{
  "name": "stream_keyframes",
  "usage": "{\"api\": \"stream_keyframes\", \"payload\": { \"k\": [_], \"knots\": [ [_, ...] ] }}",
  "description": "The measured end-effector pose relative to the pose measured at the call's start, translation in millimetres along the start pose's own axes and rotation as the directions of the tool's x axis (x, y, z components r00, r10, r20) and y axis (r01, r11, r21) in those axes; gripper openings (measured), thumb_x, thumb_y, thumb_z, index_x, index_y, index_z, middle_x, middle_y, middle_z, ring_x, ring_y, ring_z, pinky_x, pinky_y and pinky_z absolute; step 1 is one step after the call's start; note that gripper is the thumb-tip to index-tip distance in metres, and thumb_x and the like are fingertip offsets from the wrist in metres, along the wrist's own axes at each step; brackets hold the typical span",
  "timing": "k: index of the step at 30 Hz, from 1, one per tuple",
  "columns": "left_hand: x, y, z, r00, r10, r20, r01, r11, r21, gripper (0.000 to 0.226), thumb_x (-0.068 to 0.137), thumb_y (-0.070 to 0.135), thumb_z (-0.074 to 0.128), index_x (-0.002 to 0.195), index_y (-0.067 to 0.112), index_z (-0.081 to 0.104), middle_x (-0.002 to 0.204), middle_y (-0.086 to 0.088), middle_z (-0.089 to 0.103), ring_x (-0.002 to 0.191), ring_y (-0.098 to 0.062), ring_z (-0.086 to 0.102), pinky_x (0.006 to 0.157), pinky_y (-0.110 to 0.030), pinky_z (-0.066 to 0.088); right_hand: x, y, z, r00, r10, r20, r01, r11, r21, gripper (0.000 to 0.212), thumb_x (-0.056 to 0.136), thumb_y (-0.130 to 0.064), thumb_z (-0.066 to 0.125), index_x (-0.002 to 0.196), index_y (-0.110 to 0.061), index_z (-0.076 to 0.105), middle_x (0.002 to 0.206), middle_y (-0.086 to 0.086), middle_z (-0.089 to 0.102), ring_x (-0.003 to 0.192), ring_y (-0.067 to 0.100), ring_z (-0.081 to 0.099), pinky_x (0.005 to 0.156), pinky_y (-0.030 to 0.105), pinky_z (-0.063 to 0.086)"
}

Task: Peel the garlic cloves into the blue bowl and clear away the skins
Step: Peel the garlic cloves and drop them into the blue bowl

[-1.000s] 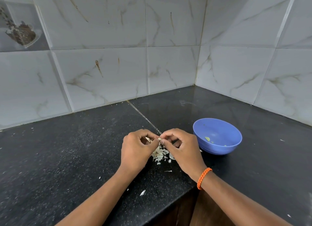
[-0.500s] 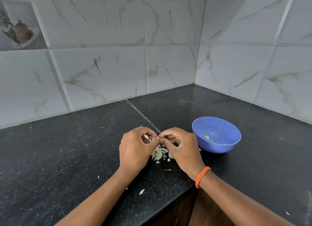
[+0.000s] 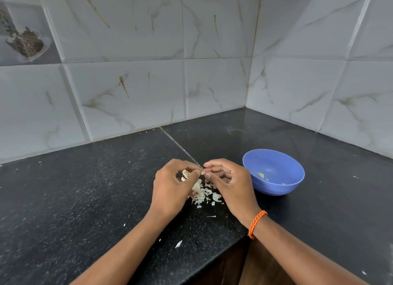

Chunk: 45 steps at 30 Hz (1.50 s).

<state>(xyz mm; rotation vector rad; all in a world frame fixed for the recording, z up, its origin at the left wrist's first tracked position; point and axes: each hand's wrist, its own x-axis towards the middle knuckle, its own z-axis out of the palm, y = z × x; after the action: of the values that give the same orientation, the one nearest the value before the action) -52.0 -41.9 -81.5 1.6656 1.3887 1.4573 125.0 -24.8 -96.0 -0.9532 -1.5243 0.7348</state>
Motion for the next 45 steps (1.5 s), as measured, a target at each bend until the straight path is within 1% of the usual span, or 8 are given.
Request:
{"api": "stream_keyframes", "payload": {
  "k": [6,14,20,25,30,38,42,45],
  "knots": [
    [3.5,-7.4,-2.2,0.999,-0.033,-0.012,0.033,0.999,-0.015,0.016,0.088,0.017,0.090,0.086,0.026,0.077,0.100,0.005,0.077,0.054,-0.023,0.075,0.063,-0.039,0.061,-1.0,-1.1,-0.9,0.999,-0.031,-0.014,0.030,0.997,-0.074,0.023,0.090,-0.007,0.082,0.107,-0.023,0.079,0.095,-0.010,0.079,0.088,0.012,0.074,0.070,0.017,0.056],
    [1.7,-5.5,-0.9,0.999,-0.035,-0.007,0.036,0.998,0.047,0.023,0.102,0.032,0.075,0.081,0.028,0.083,0.076,0.008,0.079,0.050,-0.021,0.072,0.063,-0.037,0.061,-2.0,-1.7,-1.4,0.996,-0.088,0.014,0.089,0.991,-0.100,0.030,0.089,-0.008,0.083,0.110,-0.029,0.078,0.091,-0.010,0.071,0.074,0.014,0.059,0.065,0.020,0.051],
    [1.1,-4.1,-1.4,0.991,-0.105,0.087,0.116,0.986,-0.124,0.014,0.102,0.025,0.077,0.090,0.022,0.084,0.086,0.000,0.081,0.060,-0.037,0.073,0.051,-0.015,0.043,-3.2,-1.1,-0.5,0.995,-0.100,0.027,0.102,0.988,-0.119,0.035,0.089,-0.007,0.083,0.114,-0.029,0.076,0.090,-0.008,0.071,0.072,0.017,0.059,0.063,0.023,0.052],
    [0.1,-1.2,-0.7,0.984,-0.131,0.117,0.154,0.965,-0.211,0.009,0.098,0.018,0.080,0.091,0.015,0.083,0.086,-0.004,0.080,0.060,-0.029,0.068,0.046,-0.018,0.041,-3.0,0.6,1.2,0.992,-0.122,0.041,0.127,0.978,-0.162,0.038,0.089,-0.004,0.082,0.117,-0.030,0.075,0.091,-0.009,0.069,0.075,0.021,0.058,0.063,0.034,0.055],
    [0.3,-4.3,-1.2,0.979,-0.147,0.143,0.177,0.958,-0.227,0.011,0.097,0.026,0.081,0.088,0.020,0.082,0.088,-0.014,0.079,0.062,-0.032,0.070,0.047,-0.026,0.035,-2.4,3.2,2.0,0.987,-0.154,0.048,0.161,0.959,-0.232,0.044,0.088,-0.002,0.082,0.120,-0.032,0.074,0.092,-0.012,0.068,0.076,0.020,0.059,0.063,0.030,0.055],
    [-1.2,-2.8,-0.5,0.990,-0.069,0.122,0.093,0.974,-0.207,0.005,0.097,0.018,0.082,0.094,0.014,0.082,0.090,-0.006,0.081,0.075,-0.028,0.081,0.052,-0.032,0.054,-3.6,0.3,2.7,0.992,-0.130,-0.004,0.126,0.966,-0.225,0.031,0.095,-0.012,0.075,0.121,-0.028,0.073,0.096,-0.013,0.072,0.088,0.017,0.068,0.066,0.033,0.059],
    [-0.7,-7.2,0.9,0.996,0.027,0.085,-0.017,0.993,-0.117,0.005,0.098,0.017,0.081,0.095,0.020,0.084,0.088,0.002,0.082,0.078,-0.019,0.082,0.067,-0.047,0.067,-5.7,-2.3,3.7,0.988,-0.157,0.004,0.151,0.944,-0.292,0.032,0.094,-0.014,0.077,0.122,-0.030,0.073,0.096,-0.016,0.074,0.090,0.013,0.071,0.069,0.033,0.062],
    [-0.8,-8.4,2.6,0.994,0.089,0.058,-0.088,0.996,-0.023,0.009,0.097,0.016,0.083,0.094,0.024,0.085,0.087,0.011,0.082,0.080,-0.010,0.080,0.077,-0.043,0.067,-6.7,-2.9,2.6,0.988,-0.149,-0.029,0.135,0.949,-0.285,0.032,0.094,-0.016,0.078,0.122,-0.029,0.074,0.095,-0.017,0.076,0.090,0.012,0.073,0.071,0.031,0.062]
  ]
}}
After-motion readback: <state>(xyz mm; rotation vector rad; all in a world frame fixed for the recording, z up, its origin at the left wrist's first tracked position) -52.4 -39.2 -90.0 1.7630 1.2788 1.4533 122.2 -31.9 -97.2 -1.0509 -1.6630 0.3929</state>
